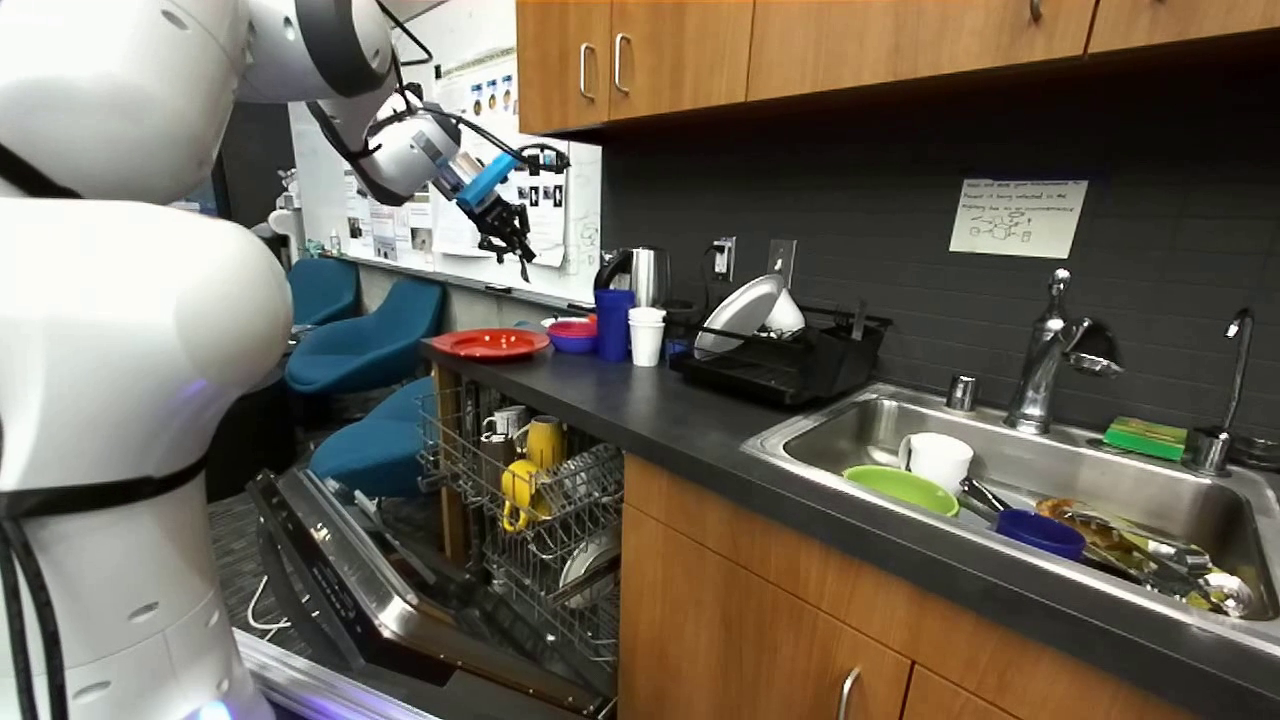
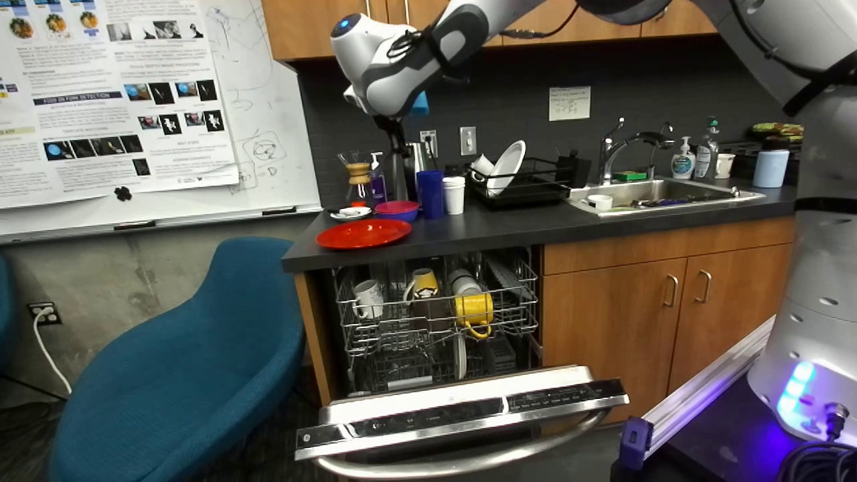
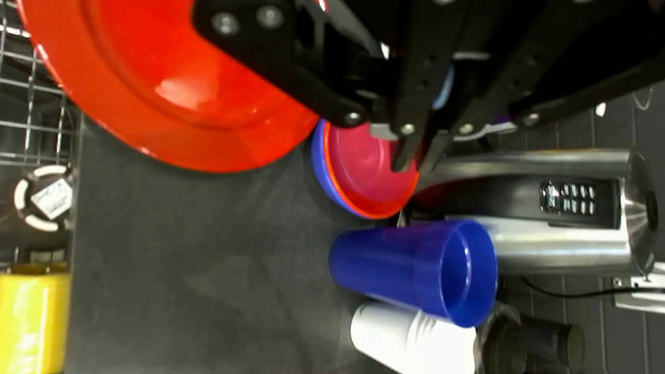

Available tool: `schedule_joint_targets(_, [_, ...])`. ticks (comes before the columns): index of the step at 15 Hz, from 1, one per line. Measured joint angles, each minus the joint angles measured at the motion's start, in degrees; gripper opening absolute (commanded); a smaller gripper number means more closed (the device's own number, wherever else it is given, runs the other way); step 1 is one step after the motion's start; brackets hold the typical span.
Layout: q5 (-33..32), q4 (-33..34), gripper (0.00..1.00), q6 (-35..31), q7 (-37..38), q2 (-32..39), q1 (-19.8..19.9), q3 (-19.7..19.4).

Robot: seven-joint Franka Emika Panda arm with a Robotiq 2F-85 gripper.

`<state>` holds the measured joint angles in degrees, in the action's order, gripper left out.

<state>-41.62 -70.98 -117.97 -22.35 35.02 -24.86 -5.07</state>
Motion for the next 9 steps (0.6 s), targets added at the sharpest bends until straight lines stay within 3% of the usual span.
schedule_joint_targets(3, [-2.52,-8.29,0.02,1.27,-1.11,-6.38,1.56,-0.28])
schedule_joint_targets(9, [-5.44,-22.69,0.02,3.71,-1.05,-18.3,8.3,5.5])
